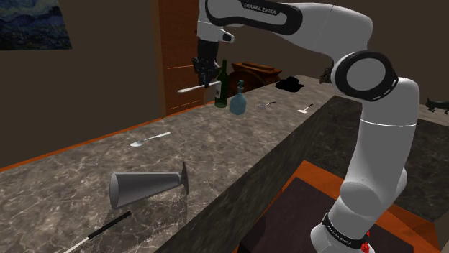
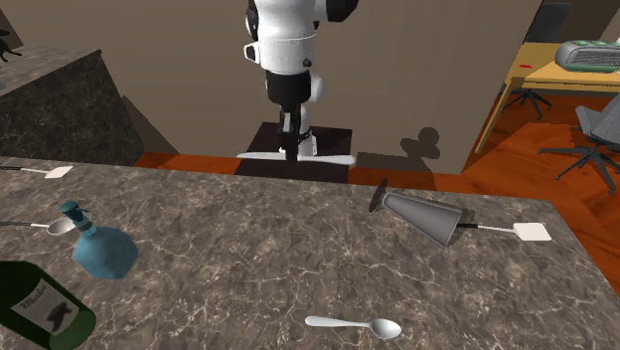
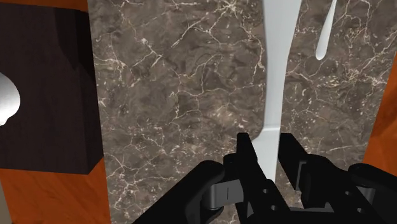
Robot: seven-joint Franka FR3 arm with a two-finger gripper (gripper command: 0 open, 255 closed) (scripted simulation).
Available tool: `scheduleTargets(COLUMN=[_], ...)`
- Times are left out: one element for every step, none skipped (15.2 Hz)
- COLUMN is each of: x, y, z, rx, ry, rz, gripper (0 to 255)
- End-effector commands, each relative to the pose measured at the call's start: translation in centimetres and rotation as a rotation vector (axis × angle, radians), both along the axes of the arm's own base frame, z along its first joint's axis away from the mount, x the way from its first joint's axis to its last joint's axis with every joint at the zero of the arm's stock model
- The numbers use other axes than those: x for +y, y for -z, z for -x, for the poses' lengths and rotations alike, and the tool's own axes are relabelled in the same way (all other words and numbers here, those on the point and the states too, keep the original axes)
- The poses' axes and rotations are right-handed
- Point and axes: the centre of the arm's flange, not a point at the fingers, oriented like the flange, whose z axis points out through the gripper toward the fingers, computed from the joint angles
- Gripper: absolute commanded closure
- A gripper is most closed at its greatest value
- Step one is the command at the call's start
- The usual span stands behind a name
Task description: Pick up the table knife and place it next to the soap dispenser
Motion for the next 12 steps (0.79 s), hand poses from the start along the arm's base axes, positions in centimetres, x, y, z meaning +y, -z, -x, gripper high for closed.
scheduleTargets(x=[-2.3, -3.6, -4.9, -6.2, -7.5, -8.8, -10.1, -11.4, -12.7, -14.0, -15.3, -16.6], y=[0.1, 0.1, 0.1, 0.1, 0.1, 0.1, 0.1, 0.1, 0.1, 0.1, 0.1, 0.1], z=[-0.4, -0.7, -0.9, -1.1, -1.4, -1.6, -1.8, -2.1, -2.3, -2.5, -2.8, -3.0], rx=[0.000, 0.000, 0.000, 0.000, 0.000, 0.000, 0.000, 0.000, 0.000, 0.000, 0.000, 0.000], ry=[-0.002, -0.002, -0.002, -0.002, -0.002, -0.002, -0.002, -0.002, -0.002, -0.002, -0.002, -0.002], rz=[0.000, 0.000, 0.000, 0.000, 0.000, 0.000, 0.000, 0.000, 0.000, 0.000, 0.000, 0.000], gripper=[255, 255, 255, 255, 255, 255, 255, 255, 255, 255, 255, 255])
